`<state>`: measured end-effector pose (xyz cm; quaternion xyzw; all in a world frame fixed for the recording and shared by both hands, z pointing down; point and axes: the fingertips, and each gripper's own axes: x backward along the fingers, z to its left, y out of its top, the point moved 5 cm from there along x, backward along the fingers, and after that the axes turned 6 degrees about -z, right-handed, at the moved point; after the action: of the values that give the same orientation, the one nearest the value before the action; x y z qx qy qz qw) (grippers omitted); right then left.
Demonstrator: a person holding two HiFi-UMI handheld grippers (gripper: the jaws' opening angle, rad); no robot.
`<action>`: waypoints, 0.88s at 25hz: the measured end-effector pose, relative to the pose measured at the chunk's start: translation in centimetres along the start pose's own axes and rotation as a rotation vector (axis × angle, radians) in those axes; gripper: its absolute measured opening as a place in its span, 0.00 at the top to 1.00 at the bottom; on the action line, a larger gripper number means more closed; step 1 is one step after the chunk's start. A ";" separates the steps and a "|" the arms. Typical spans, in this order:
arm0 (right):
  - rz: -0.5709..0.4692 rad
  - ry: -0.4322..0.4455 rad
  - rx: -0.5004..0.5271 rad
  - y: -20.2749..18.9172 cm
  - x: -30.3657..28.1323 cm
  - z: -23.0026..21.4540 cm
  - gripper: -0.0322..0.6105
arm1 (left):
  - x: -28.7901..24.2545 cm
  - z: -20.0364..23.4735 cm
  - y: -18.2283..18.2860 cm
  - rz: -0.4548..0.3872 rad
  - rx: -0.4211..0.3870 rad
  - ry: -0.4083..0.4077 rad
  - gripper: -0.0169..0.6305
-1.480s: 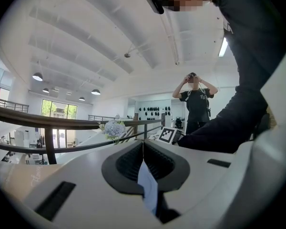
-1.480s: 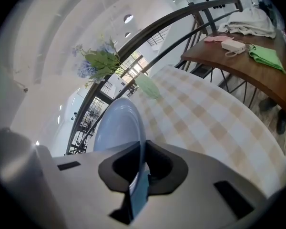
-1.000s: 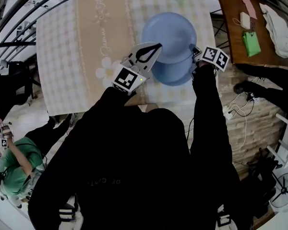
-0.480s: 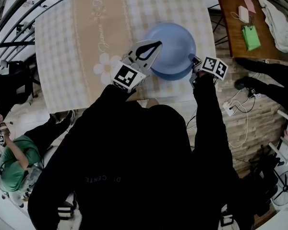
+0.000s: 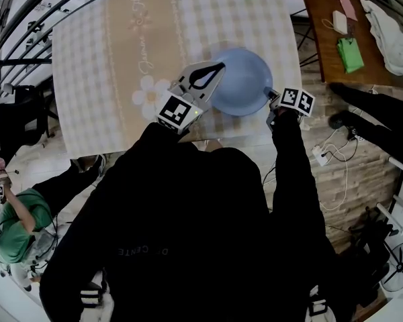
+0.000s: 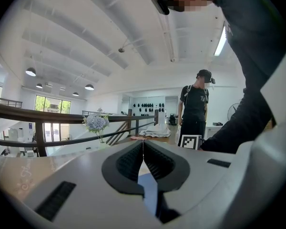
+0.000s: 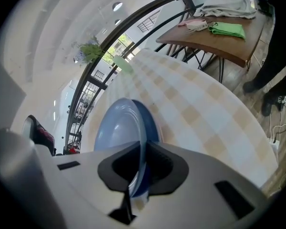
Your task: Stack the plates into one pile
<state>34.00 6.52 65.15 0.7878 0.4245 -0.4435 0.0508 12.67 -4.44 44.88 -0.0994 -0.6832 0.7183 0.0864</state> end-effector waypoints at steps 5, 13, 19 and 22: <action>-0.019 -0.006 -0.005 0.1 0.3 -0.5 0.85 | 0.2 -0.4 0.1 0.004 -0.005 -0.002 0.94; -0.048 -0.008 0.073 0.9 1.7 0.5 0.62 | 0.3 -0.9 0.1 0.002 -0.015 -0.006 0.94; -0.110 0.034 0.181 1.9 3.5 2.9 0.60 | 0.9 -0.9 0.4 0.002 -0.020 0.009 0.94; -0.181 0.108 0.310 2.7 4.3 5.5 0.63 | 1.3 -0.9 0.5 0.003 -0.040 0.016 0.94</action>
<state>33.41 5.03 57.85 0.7673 0.4224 -0.4635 -0.1341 11.63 -3.27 44.32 -0.1081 -0.6963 0.7040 0.0888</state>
